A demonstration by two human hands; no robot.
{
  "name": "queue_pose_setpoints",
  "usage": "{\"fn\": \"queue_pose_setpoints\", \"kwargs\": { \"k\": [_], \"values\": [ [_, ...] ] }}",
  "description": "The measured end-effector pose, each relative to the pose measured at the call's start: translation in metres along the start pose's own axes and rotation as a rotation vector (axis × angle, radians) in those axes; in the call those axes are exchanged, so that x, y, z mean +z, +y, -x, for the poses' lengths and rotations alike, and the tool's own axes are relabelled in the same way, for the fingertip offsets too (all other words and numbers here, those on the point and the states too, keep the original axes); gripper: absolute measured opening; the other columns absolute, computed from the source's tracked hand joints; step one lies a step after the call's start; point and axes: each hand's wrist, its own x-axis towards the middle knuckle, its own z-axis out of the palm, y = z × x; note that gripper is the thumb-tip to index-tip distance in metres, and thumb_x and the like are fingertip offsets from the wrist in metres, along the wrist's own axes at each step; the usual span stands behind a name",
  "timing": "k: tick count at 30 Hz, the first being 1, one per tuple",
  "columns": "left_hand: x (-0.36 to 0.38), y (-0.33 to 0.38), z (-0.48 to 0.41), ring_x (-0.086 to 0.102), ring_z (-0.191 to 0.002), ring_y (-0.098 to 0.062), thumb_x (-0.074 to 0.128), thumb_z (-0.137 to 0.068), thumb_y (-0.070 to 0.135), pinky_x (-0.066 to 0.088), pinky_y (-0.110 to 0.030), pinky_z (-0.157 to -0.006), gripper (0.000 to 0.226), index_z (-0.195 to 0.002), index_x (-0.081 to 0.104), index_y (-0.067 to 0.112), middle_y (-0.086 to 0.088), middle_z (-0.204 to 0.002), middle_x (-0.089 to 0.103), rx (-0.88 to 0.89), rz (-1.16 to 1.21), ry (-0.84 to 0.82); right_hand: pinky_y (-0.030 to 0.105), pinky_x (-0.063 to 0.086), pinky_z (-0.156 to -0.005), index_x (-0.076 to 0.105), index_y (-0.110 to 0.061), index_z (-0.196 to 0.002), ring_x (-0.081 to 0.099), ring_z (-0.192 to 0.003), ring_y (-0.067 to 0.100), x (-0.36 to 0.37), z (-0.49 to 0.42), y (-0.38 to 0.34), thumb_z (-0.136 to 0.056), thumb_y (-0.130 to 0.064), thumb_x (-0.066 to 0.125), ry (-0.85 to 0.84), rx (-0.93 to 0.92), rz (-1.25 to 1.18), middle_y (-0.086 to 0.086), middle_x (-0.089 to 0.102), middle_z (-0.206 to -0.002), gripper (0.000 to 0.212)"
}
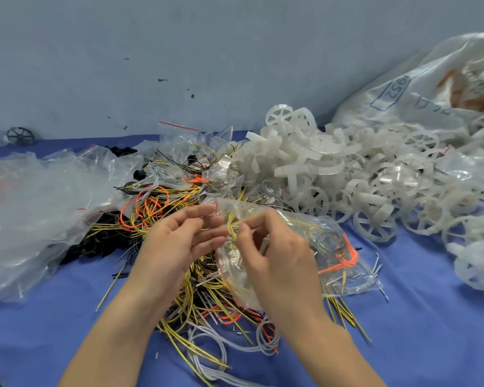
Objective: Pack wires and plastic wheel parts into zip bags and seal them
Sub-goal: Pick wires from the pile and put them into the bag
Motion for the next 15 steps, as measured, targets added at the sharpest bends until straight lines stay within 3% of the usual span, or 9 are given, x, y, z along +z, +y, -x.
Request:
{"fn": "queue_pose_setpoints", "kwargs": {
  "k": [5,8,15],
  "values": [
    [-0.033,0.011,-0.002,0.07,-0.065,-0.016,0.038,-0.099,0.0,0.057,-0.022,-0.058,0.028,-0.096,0.064,0.01,-0.007,-0.08,0.07,0.082,0.037,0.228,0.023,0.038,-0.051,0.057,-0.029,-0.078,0.054,-0.055,0.007,-0.015,-0.011,0.01,-0.094,-0.039,0.059,0.186,0.165,-0.219,-0.015,0.063,-0.069,0.019],
    [-0.053,0.014,-0.004,0.068,-0.06,-0.012,0.037,-0.099,0.0,0.056,-0.021,-0.054,0.03,-0.094,0.063,0.013,-0.005,-0.08,0.067,0.087,0.048,0.319,0.026,0.036,-0.05,0.056,-0.031,-0.078,0.045,-0.05,0.007,-0.02,-0.013,0.012,-0.095,-0.04,0.057,0.293,0.227,-0.334,-0.015,0.06,-0.067,0.019],
    [-0.061,0.011,-0.005,0.064,-0.055,-0.008,0.037,-0.098,0.001,0.055,-0.02,-0.051,0.03,-0.093,0.063,0.015,-0.003,-0.08,0.066,0.066,-0.002,0.373,0.033,0.039,-0.05,0.059,-0.03,-0.08,0.044,-0.049,0.007,-0.026,-0.019,0.015,-0.096,-0.038,0.058,0.34,0.289,-0.372,-0.016,0.06,-0.069,0.017]
  ]
}}
